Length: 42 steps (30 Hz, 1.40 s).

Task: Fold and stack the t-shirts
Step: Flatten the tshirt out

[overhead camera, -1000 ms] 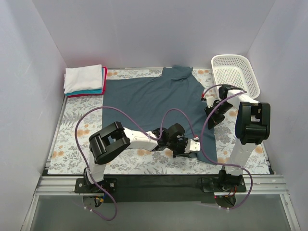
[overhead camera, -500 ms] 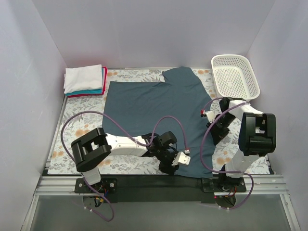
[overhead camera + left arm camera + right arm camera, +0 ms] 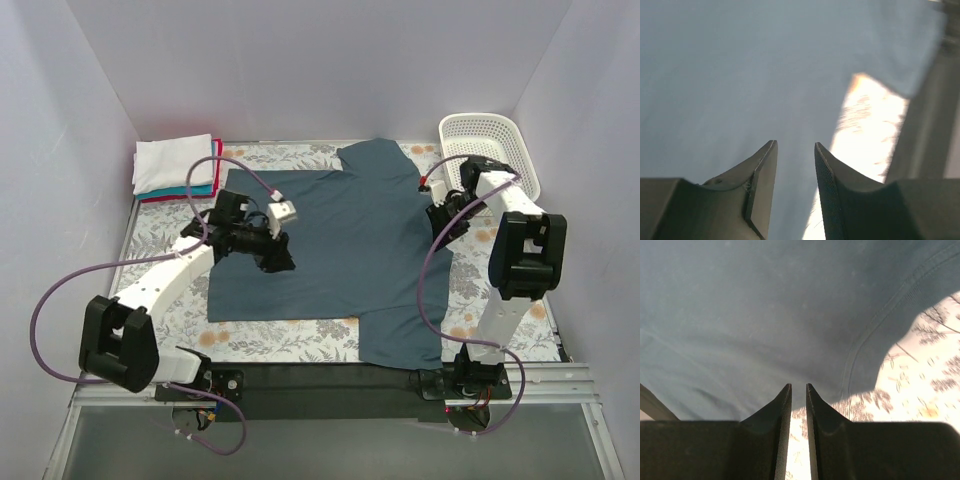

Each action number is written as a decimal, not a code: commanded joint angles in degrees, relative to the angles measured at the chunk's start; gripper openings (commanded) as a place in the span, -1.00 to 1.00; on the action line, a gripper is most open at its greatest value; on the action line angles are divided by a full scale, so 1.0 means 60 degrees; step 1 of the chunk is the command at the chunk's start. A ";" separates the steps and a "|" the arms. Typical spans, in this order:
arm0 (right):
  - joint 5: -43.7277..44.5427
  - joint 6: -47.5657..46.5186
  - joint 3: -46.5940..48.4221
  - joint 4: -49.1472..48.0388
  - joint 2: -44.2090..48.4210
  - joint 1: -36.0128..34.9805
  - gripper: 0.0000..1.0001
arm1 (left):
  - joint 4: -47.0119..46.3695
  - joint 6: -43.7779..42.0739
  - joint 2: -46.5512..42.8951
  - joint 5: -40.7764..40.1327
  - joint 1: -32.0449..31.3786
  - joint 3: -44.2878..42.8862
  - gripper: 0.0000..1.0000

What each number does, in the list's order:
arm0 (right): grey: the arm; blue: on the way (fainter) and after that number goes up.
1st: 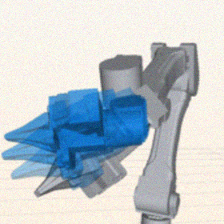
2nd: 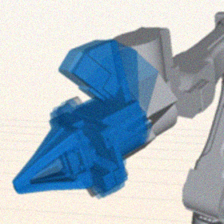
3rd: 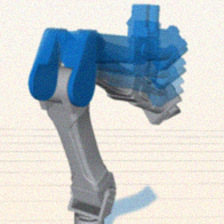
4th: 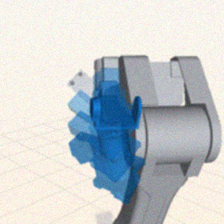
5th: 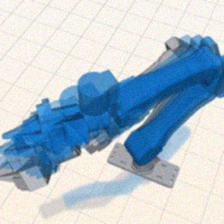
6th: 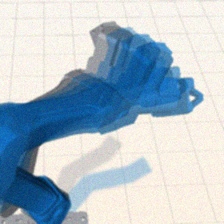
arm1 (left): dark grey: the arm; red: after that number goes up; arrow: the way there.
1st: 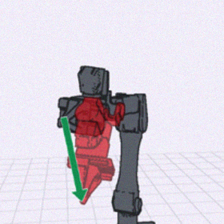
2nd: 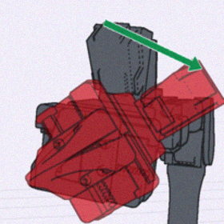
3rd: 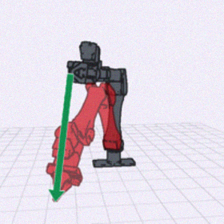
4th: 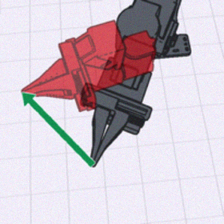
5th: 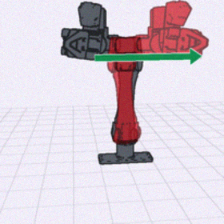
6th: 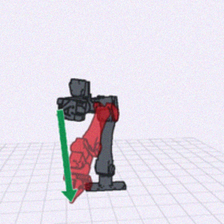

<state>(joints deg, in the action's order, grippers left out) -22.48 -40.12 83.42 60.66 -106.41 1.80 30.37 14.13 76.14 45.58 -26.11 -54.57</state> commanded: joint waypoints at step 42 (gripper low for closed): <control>0.1243 0.1253 0.3529 -0.1820 -0.3316 -0.0081 -0.39 | -0.0097 -0.0480 0.4011 -0.2192 0.4718 -0.1027 -0.31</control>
<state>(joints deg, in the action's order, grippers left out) -15.20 -32.03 102.04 52.05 -127.15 1.04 27.40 11.57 101.62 33.52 1.54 -58.98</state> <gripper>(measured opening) 0.287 0.345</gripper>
